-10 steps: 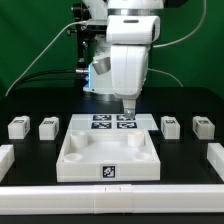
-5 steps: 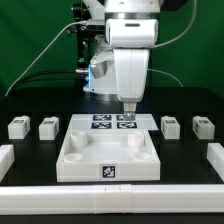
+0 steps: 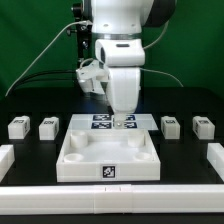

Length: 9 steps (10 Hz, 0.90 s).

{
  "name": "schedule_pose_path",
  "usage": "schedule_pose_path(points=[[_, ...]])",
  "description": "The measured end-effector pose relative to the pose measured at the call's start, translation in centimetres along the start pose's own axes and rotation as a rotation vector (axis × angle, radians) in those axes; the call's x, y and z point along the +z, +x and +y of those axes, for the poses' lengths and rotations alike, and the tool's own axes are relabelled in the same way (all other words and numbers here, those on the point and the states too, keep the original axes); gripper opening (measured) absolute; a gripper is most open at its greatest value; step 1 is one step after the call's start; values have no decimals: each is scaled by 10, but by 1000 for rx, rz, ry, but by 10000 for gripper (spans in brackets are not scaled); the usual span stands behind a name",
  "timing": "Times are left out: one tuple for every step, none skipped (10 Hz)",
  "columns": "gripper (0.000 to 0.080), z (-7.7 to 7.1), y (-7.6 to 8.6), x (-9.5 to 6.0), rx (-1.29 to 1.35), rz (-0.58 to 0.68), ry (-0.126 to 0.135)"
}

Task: Assemble one leg

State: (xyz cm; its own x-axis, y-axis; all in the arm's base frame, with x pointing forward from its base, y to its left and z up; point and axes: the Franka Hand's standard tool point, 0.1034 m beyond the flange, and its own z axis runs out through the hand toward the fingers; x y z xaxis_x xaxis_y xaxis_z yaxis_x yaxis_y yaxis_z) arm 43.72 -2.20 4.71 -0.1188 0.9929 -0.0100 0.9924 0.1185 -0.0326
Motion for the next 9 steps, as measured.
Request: schedule_pose_path(points=[[650,-2,-3,2,8,2,5],[650,-3,-2,9,9,6,16],[650,-2,-2,19,11,12,32],[650,-2,-1,28,11,17,43],[650,-1,-1,31,14,19,47],[650,-2,-1,32,15,20,51],[650,-2,-1,32,15,20,51],[650,-2,-1,33,15,20,51],[650,-3,-1,33,15,21,52]])
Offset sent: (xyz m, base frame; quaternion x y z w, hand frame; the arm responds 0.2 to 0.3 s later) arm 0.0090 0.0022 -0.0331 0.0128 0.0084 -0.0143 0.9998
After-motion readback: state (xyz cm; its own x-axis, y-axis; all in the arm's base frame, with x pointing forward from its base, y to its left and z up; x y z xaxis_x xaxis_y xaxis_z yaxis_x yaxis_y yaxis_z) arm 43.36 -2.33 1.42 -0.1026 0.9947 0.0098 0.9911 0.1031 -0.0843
